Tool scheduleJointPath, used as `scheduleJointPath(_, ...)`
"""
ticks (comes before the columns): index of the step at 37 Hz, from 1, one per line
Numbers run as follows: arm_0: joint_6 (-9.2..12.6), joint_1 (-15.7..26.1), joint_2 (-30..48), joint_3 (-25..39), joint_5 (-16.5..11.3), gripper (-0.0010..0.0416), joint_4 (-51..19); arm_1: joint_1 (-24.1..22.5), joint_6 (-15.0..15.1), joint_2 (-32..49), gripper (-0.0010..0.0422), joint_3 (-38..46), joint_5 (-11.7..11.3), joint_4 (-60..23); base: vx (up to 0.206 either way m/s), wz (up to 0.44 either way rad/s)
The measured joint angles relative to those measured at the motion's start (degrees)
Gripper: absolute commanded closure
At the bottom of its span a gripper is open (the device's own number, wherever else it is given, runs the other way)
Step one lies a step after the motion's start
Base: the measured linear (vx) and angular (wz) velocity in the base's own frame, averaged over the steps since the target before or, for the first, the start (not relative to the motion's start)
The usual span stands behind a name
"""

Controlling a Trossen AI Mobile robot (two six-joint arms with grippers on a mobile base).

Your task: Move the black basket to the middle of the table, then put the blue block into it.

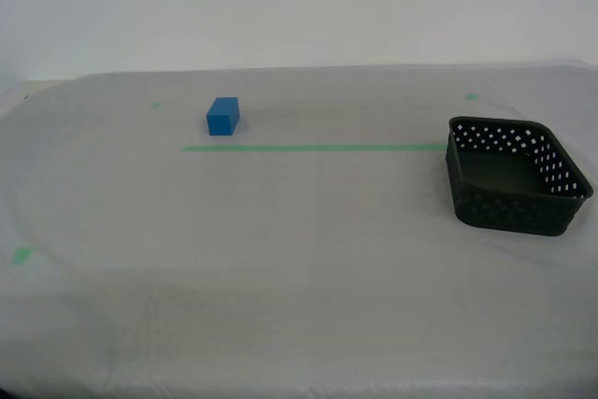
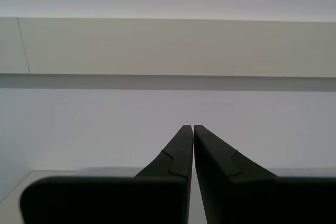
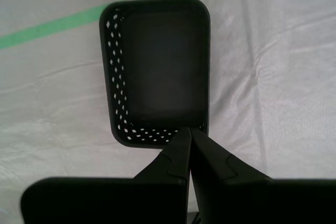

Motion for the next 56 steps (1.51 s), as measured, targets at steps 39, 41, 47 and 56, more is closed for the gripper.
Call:
scheduleJointPath(39,-0.8,0.1,1.9,-0.9,7.5,0.0402,3.2,0.0,0.0,0.0,0.0412,0.0,0.0,0.0,0.0,0.0)
scheduleJointPath(41,-0.9,0.1,1.9,-1.1,7.5,0.0403,3.2,0.0,0.0,0.0,0.0412,0.0,0.0,0.0,0.0,0.0)
scheduleJointPath(47,-1.8,0.1,1.9,-1.8,7.5,0.0403,3.8,0.0,0.0,0.0,0.0412,0.0,0.0,0.0,0.0,0.0)
scheduleJointPath(56,-3.6,0.2,1.9,-3.8,7.4,0.0403,5.6,0.0,0.0,0.0,0.0412,0.0,0.0,0.0,0.0,0.0)
